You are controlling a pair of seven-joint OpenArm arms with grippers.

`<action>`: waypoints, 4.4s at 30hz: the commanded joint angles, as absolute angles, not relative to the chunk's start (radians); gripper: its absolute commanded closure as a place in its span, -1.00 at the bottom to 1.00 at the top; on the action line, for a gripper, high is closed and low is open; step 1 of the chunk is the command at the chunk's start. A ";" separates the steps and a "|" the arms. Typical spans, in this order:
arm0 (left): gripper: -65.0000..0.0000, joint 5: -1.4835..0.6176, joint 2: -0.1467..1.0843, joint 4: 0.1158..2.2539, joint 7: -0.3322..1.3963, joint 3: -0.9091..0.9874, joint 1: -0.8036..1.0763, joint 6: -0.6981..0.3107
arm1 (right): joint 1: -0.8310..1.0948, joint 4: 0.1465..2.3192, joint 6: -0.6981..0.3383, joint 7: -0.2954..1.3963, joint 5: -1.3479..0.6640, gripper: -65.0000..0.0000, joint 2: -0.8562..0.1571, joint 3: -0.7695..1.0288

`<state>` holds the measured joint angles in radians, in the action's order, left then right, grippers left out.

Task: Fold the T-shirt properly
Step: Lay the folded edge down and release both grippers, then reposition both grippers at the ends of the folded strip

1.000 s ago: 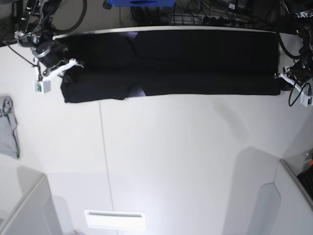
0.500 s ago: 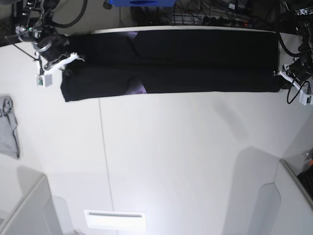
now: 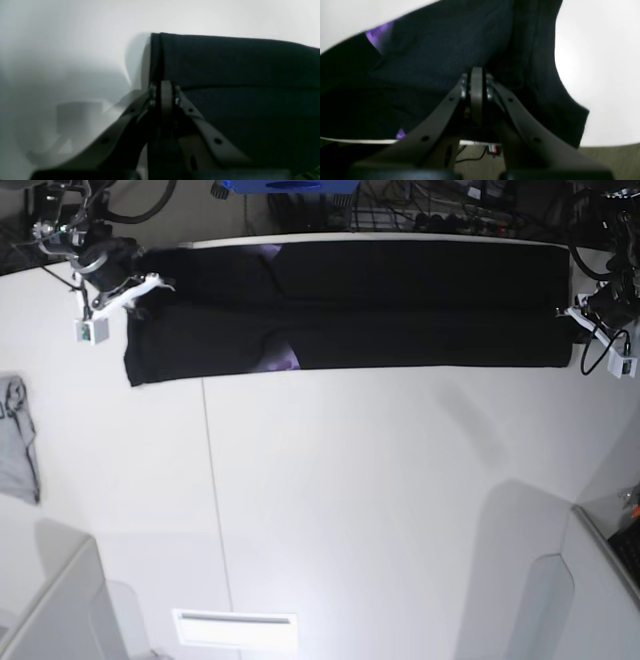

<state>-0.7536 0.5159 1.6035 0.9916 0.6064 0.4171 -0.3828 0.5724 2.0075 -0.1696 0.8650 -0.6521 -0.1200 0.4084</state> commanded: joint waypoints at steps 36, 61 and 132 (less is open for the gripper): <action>1.00 -0.759 0.532 1.620 0.978 0.615 0.503 -0.380 | 0.582 1.995 -0.170 0.852 -0.653 1.00 -0.136 0.415; -0.03 -0.765 0.386 1.890 0.984 0.825 0.538 -0.386 | 0.549 2.005 -0.372 0.846 -0.659 0.28 -0.094 0.552; -0.71 -0.455 0.272 1.566 1.010 0.860 0.191 -0.698 | 0.240 1.989 -0.418 0.848 -0.357 1.00 0.018 0.498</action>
<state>-0.4393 0.2527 1.5501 1.0328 0.8543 0.1993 -0.6895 0.2466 1.9747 -0.4122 0.8673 -0.3386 0.0212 0.5007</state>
